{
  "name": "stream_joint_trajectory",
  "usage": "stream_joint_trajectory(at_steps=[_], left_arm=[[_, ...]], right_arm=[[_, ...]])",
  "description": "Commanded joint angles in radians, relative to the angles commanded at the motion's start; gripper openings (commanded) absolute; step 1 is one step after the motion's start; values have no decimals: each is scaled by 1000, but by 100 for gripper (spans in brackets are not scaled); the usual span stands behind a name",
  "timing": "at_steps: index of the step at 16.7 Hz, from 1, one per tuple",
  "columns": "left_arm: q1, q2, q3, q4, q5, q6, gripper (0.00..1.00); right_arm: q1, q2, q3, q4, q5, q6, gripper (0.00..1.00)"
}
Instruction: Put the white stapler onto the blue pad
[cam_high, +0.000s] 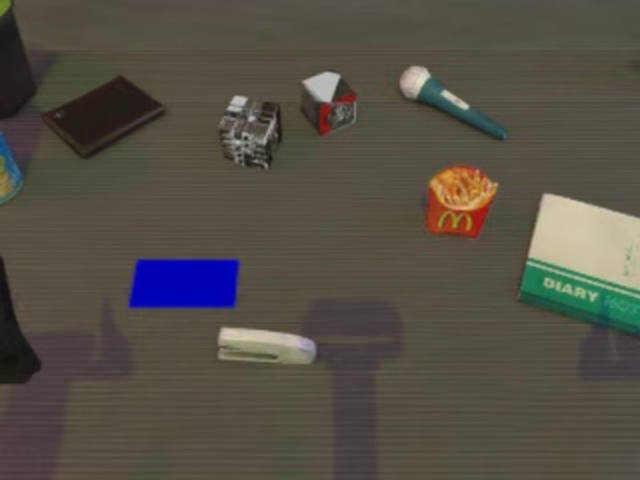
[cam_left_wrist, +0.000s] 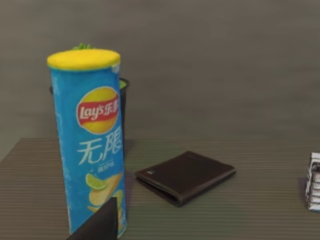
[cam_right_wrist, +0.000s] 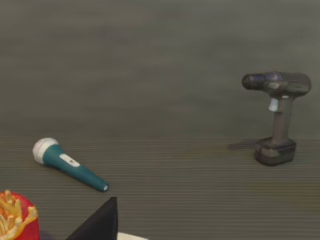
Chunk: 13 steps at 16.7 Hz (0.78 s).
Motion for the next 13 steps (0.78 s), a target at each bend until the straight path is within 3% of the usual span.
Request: stream_joint_trajectory(at_steps=[6,13], left_arm=[[-45,104,101,-73,2,67,100],[-227,678,541,-401,-1,363,100]], right_arm=[[0,0,0,0,0,0,100],[0,0,0,0,0,0,100]])
